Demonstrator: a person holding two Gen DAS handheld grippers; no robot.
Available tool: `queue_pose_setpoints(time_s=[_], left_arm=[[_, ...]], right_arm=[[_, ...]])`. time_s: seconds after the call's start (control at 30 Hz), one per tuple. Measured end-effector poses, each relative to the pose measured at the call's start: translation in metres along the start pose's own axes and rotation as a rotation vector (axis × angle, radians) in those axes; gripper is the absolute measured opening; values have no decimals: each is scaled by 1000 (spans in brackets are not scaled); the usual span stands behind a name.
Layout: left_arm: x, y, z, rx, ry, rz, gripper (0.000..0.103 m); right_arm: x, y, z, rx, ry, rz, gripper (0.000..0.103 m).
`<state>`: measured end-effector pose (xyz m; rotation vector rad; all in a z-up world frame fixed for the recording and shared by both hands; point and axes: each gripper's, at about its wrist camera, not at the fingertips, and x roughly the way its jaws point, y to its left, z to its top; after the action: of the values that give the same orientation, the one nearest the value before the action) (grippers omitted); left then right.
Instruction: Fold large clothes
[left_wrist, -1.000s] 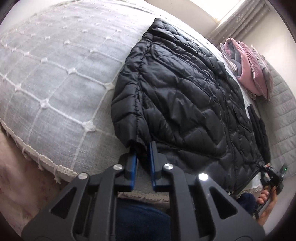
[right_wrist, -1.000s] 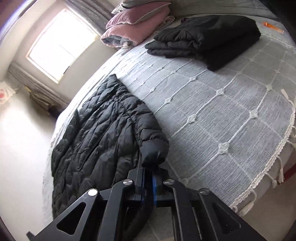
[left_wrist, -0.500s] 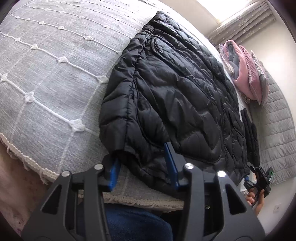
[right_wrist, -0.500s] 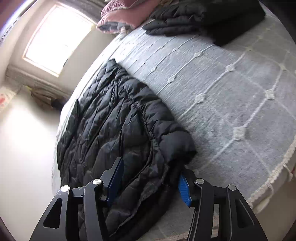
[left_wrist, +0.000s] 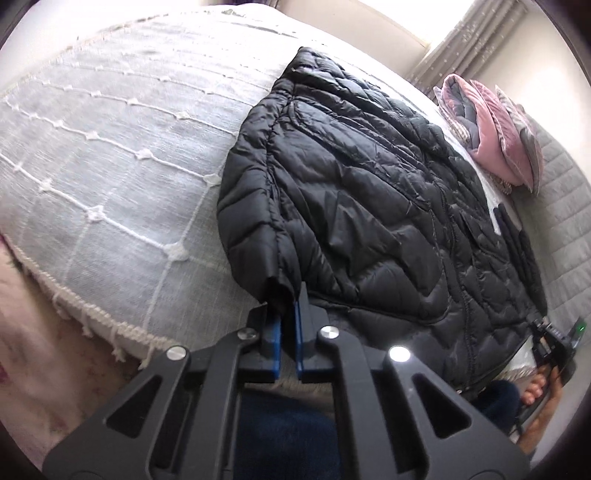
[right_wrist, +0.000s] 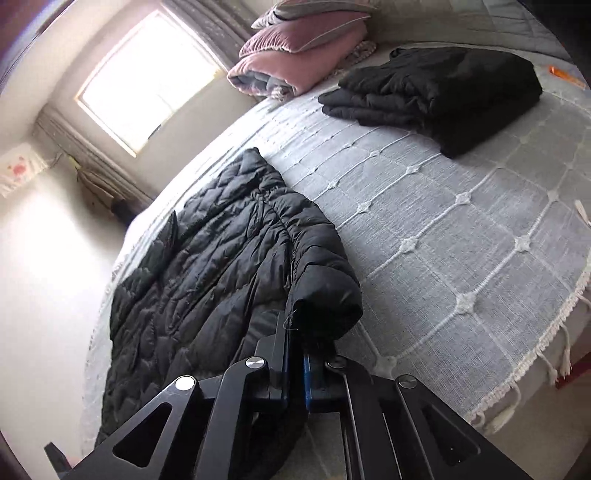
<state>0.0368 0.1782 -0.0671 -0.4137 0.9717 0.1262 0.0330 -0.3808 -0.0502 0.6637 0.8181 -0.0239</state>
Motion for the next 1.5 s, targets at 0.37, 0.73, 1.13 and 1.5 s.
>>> queue_pose_setpoints(time_s=[0.37, 0.73, 1.13, 1.5], left_arm=[[-115, -4, -14, 12, -122, -137, 5], [-195, -30, 29, 87, -306, -208, 5], [-64, -68, 204, 49, -255, -90, 8], [29, -40, 274, -17, -113, -64, 71]], right_arm=[[-76, -22, 0, 96, -50, 247, 3], [-159, 12, 36, 20, -243, 418, 3], [-41, 76, 128, 81, -212, 512, 10], [114, 59, 188, 110, -164, 149, 63]])
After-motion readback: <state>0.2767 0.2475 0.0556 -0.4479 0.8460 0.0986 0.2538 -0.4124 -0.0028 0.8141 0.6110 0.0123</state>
